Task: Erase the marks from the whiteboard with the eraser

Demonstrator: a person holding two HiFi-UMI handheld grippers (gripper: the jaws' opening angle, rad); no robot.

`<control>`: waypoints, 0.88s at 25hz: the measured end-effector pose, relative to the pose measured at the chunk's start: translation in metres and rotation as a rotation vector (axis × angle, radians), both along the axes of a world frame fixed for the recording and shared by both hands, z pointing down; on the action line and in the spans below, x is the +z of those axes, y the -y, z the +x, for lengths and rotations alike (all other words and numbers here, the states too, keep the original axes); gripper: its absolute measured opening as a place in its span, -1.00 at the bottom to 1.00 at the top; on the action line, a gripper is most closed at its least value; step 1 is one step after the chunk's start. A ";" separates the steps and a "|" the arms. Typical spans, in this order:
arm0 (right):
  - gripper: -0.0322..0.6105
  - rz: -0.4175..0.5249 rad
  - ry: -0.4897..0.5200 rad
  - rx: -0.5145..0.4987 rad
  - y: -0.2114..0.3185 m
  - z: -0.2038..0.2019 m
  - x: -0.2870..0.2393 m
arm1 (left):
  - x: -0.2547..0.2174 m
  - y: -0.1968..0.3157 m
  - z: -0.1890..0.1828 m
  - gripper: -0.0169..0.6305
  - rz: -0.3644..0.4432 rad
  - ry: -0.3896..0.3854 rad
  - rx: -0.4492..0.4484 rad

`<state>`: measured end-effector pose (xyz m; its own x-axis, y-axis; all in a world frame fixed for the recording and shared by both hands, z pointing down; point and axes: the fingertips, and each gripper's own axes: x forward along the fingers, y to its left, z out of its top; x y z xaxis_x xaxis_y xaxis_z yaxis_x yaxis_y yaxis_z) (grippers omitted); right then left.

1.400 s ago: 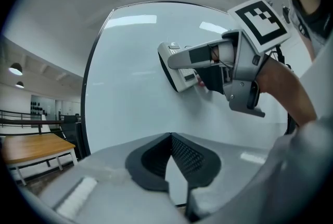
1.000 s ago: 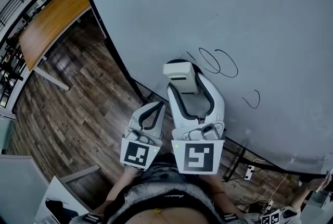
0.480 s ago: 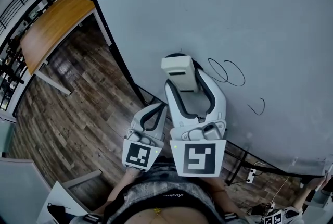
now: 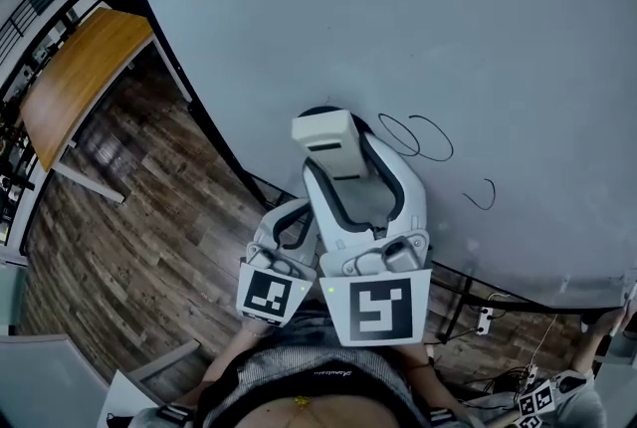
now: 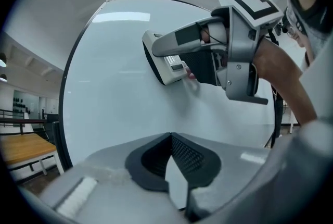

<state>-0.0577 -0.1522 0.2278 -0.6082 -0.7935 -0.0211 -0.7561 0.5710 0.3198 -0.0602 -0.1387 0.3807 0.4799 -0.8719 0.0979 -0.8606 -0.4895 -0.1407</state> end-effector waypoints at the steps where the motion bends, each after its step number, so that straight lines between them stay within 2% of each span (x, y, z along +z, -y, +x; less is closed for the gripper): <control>1: -0.16 -0.002 -0.006 0.009 -0.001 0.004 0.003 | 0.002 -0.001 0.004 -0.95 -0.003 0.001 0.010; 4: -0.16 -0.011 -0.016 0.035 -0.003 0.015 0.009 | 0.004 -0.004 0.013 -0.95 -0.012 -0.003 0.030; 8: -0.16 -0.026 -0.055 0.060 -0.003 0.018 0.014 | 0.003 -0.010 0.018 -0.95 -0.044 -0.065 0.010; 9: -0.16 -0.013 -0.069 0.065 -0.001 0.016 0.014 | 0.004 -0.010 0.017 -0.95 -0.041 -0.056 0.013; 11: -0.16 0.017 -0.081 0.066 0.002 0.009 0.012 | 0.006 -0.012 0.013 -0.95 -0.027 -0.028 0.013; 15: -0.16 0.038 -0.067 0.038 0.006 -0.005 0.003 | 0.004 -0.016 -0.006 -0.95 -0.029 -0.041 -0.037; 19: -0.15 0.048 -0.063 0.021 0.008 -0.018 -0.005 | 0.000 -0.017 -0.027 -0.95 -0.039 -0.085 -0.105; 22: -0.15 0.046 -0.055 0.010 0.007 -0.020 -0.009 | -0.002 -0.016 -0.034 -0.95 -0.027 -0.059 -0.100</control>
